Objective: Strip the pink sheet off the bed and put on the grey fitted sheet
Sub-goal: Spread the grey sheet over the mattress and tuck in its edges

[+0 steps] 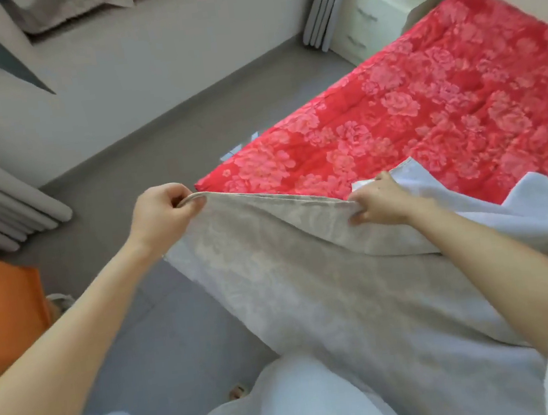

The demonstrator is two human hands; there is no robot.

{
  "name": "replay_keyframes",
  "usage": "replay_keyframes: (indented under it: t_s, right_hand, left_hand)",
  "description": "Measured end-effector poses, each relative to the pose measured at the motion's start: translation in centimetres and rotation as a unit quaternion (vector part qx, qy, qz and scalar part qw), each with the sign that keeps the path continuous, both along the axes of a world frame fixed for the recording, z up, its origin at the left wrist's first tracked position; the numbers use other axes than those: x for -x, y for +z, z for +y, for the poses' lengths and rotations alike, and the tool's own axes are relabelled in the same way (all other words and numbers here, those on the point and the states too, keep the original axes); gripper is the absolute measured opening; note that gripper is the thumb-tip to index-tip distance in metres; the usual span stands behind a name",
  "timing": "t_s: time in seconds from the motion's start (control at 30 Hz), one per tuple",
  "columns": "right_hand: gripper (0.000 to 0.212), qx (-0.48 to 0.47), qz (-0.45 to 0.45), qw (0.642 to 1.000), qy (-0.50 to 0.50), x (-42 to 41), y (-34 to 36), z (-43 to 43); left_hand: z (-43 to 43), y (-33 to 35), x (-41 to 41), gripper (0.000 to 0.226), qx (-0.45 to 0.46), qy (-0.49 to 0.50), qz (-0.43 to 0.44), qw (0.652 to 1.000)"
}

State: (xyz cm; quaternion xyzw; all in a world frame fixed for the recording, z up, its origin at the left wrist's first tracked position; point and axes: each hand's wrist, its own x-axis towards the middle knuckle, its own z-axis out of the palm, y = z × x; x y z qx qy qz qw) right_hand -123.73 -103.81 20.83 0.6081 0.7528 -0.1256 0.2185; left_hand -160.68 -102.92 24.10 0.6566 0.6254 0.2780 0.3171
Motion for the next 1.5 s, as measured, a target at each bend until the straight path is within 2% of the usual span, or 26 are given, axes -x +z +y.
replay_keyframes:
  t_s: [0.13, 0.23, 0.3, 0.33, 0.4, 0.47, 0.63, 0.8, 1.03, 1.17, 1.23, 1.3, 1.37, 1.5]
  right_hand:
    - [0.013, 0.040, -0.130, 0.989, -0.051, -1.7, -1.3, 0.2]
    - [0.011, 0.014, -0.250, 0.966, -0.073, -3.7, -1.1, 1.1]
    - [0.018, -0.040, -0.299, 0.947, -0.108, -5.3, -0.4, 3.2]
    - [0.021, -0.096, -0.285, 0.945, -0.128, -5.8, 0.2, 4.7]
    - [0.027, -0.232, -0.169, 0.944, -0.161, -5.5, 1.8, 8.7]
    - [0.032, -0.339, -0.078, 0.924, -0.155, -3.0, 3.8, 13.6]
    - [0.026, -0.403, 0.020, 0.910, -0.097, 6.8, 6.3, 28.3]
    - [0.034, -0.381, 0.074, 0.920, -0.051, 15.8, 3.9, 40.3]
    - [0.027, -0.341, 0.100, 0.929, -0.105, 24.3, -0.3, 52.1]
    - [0.025, -0.301, 0.114, 0.933, -0.159, 26.5, -3.7, 56.5]
    - [0.027, -0.225, 0.132, 0.946, -0.191, 26.4, -6.1, 57.1]
    - [0.031, -0.123, 0.181, 0.943, -0.249, 26.0, -8.2, 56.4]
    - [0.038, -0.069, 0.213, 0.916, -0.334, 25.7, -9.7, 54.8]
    - [0.031, -0.056, 0.192, 0.833, -0.516, 23.6, -11.9, 50.2]
  left_hand:
    - [2.2, -0.1, 2.3, 0.031, -0.002, -0.051, 0.040, 0.998]
    - [4.1, -1.5, 4.0, 0.028, 0.015, -0.070, 0.064, 0.995]
    - [5.7, -2.9, 5.7, 0.029, 0.035, -0.065, 0.083, 0.994]
    - [6.5, -3.8, 6.7, 0.030, 0.049, -0.061, 0.094, 0.993]
    - [8.3, -5.8, 8.4, 0.035, 0.079, -0.055, 0.112, 0.989]
    - [10.5, -7.9, 10.0, 0.037, 0.117, -0.042, 0.132, 0.983]
    - [16.5, -12.2, 15.3, 0.033, 0.222, 0.016, 0.203, 0.953]
    - [23.3, -15.3, 20.5, 0.034, 0.217, 0.139, 0.199, 0.946]
    - [32.1, -19.4, 24.9, 0.029, 0.229, 0.261, 0.211, 0.914]
    - [37.3, -21.8, 26.2, 0.017, 0.349, 0.147, 0.221, 0.899]
    - [40.1, -22.4, 26.5, 0.034, 0.389, 0.085, 0.232, 0.888]
    - [43.5, -22.6, 26.6, 0.039, 0.381, 0.042, 0.231, 0.894]
    - [47.4, -22.2, 26.2, 0.036, 0.368, -0.007, 0.230, 0.901]
    - [55.1, -19.7, 23.5, 0.031, 0.306, -0.129, 0.247, 0.910]
